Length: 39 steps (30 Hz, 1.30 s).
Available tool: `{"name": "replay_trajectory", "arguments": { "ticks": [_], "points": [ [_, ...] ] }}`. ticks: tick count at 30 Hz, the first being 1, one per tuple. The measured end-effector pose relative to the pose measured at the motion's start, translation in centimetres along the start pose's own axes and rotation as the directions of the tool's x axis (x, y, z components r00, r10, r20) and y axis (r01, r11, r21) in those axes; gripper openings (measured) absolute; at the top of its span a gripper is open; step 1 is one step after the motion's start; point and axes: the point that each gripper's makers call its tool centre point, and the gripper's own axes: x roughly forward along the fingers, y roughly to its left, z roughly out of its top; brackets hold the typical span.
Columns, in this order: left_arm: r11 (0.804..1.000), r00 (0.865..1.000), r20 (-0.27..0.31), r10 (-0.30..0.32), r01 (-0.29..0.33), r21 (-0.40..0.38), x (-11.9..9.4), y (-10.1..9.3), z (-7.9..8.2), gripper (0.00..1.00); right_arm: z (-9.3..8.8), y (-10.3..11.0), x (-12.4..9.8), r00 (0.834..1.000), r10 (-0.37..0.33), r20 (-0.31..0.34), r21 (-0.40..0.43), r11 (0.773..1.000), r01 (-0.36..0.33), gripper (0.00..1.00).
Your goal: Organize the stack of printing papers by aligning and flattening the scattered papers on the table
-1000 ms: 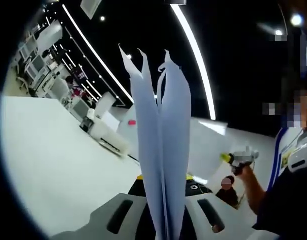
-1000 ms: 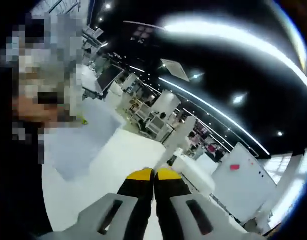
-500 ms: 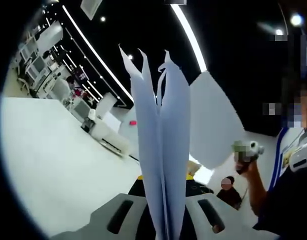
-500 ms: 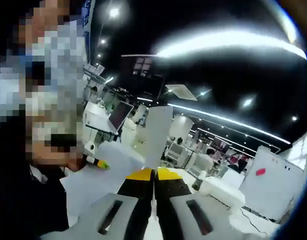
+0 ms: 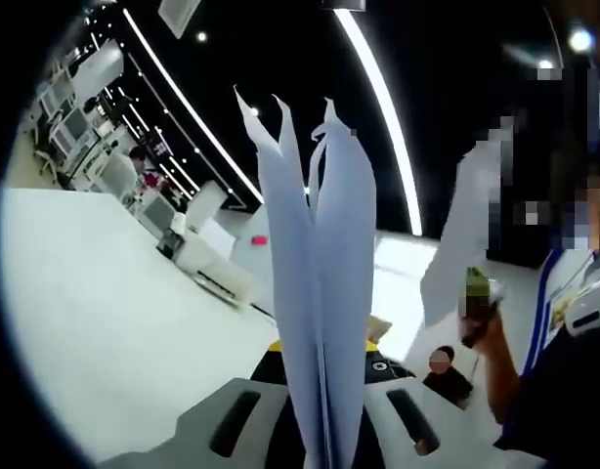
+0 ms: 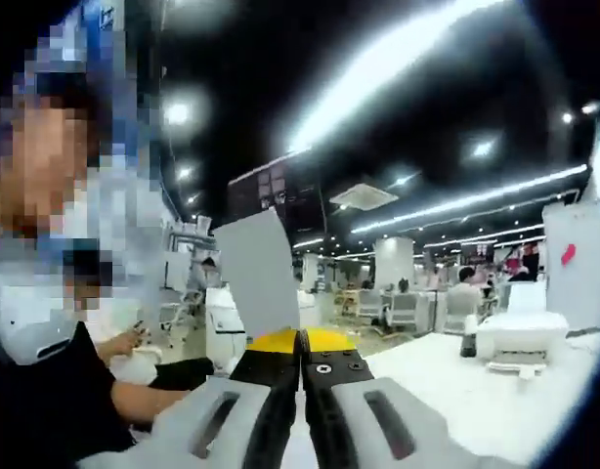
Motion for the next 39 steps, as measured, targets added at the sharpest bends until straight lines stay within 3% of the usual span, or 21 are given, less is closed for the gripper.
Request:
{"name": "replay_trajectory", "arguments": {
  "ticks": [9, 20, 24, 30, 33, 34, 39],
  "points": [
    [1.0, 1.0, -0.002, -0.002, 0.002, 0.0, 0.1, -0.3, -0.1, 0.06, -2.7, -1.4, 0.9, 0.999, -0.018, 0.03, 0.195, 0.981, 0.011, 0.0],
    [1.0, 1.0, -0.006, -0.005, 0.005, 0.003, 0.1, -0.2, -0.2, 0.06, -6.2, -3.7, 1.8, 0.996, -0.086, 0.03, 0.343, 0.937, 0.07, 0.0],
    [1.0, 1.0, -0.007, -0.006, 0.006, 0.005, 0.2, -0.4, -0.2, 0.06, -7.7, -4.9, 2.2, 0.994, -0.109, 0.02, 0.41, 0.908, 0.092, 0.0],
    [1.0, 1.0, -0.009, -0.008, 0.008, 0.008, 0.2, -0.6, -0.3, 0.06, -8.8, -6.6, 3.0, 0.991, -0.126, 0.034, 0.568, 0.819, 0.084, 0.0],
    [1.0, 1.0, -0.006, -0.007, 0.007, 0.005, 0.2, -0.6, -0.2, 0.06, -7.9, -5.8, 3.6, 0.994, -0.102, 0.043, 0.562, 0.825, 0.06, 0.0],
    [1.0, 1.0, -0.006, -0.007, 0.007, 0.004, 0.3, -0.6, -0.2, 0.06, -7.2, -5.0, 4.0, 0.996, -0.072, 0.048, 0.538, 0.842, 0.035, 0.0],
    [1.0, 1.0, -0.01, -0.01, 0.01, 0.006, 0.4, -0.8, -0.3, 0.06, -4.8, -1.3, 4.9, 0.997, 0.046, 0.058, 0.468, 0.881, -0.068, 0.0]
  ]
}}
